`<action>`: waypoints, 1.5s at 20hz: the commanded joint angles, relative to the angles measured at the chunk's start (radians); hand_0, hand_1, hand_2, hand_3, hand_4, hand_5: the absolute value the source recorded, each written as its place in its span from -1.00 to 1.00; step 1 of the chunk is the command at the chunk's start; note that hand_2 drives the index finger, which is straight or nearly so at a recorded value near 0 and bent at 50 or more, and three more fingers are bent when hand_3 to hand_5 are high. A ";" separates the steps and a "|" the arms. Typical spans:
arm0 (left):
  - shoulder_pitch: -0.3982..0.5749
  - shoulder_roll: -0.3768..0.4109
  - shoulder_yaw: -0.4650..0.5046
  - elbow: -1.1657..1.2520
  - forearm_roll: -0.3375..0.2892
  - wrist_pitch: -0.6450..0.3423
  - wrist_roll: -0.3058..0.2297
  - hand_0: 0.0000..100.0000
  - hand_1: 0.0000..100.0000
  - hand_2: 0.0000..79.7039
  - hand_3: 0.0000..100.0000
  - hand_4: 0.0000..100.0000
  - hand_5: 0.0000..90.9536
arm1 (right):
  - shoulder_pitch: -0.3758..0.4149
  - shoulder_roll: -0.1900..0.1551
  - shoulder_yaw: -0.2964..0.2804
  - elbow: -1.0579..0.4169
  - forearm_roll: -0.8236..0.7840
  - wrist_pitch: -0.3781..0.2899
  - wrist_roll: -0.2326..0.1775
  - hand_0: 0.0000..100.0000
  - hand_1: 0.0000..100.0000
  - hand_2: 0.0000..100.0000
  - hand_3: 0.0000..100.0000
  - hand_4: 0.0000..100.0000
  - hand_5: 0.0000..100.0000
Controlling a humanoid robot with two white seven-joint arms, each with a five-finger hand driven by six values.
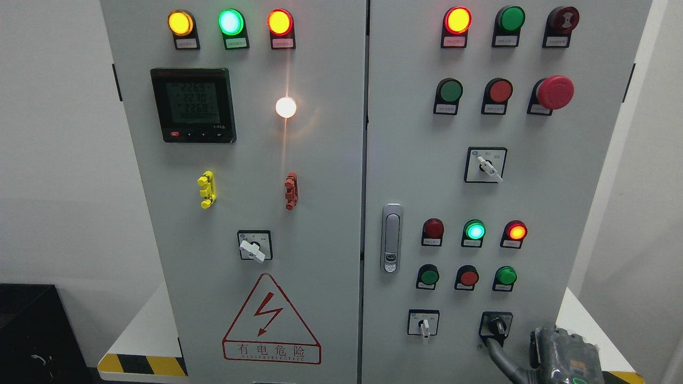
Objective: Flip black knob to close circuit
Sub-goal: 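Release the knob and lower the right hand away from the cabinet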
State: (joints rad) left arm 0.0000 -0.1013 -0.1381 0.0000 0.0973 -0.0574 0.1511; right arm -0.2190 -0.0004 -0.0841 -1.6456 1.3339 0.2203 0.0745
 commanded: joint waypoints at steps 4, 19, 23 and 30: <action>0.023 0.000 0.000 -0.031 0.001 0.001 -0.001 -0.76 0.11 -1.00 -1.00 -1.00 -1.00 | 0.058 0.011 0.047 -0.071 -0.019 -0.006 -0.009 -1.00 -1.00 0.82 1.00 0.86 0.92; 0.023 0.000 0.000 -0.031 0.001 0.001 -0.001 -0.76 0.11 -1.00 -1.00 -1.00 -1.00 | 0.322 0.111 0.036 -0.293 -0.450 -0.114 -0.137 -1.00 -1.00 0.34 0.93 0.64 0.66; 0.023 0.000 0.000 -0.031 -0.001 0.001 -0.001 -0.76 0.11 -1.00 -1.00 -1.00 -1.00 | 0.358 0.122 0.027 -0.300 -0.649 -0.168 -0.159 -1.00 -1.00 0.01 0.55 0.43 0.33; 0.023 0.000 0.000 -0.031 0.001 0.001 -0.001 -0.76 0.11 -1.00 -1.00 -1.00 -1.00 | 0.449 0.118 0.013 -0.324 -1.141 -0.285 -0.138 -1.00 -1.00 -0.51 -0.26 -0.29 -0.38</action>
State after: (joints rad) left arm 0.0000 -0.1013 -0.1381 0.0000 0.0977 -0.0575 0.1511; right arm 0.1532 0.0903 -0.0594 -1.9042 0.5543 -0.0096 -0.1076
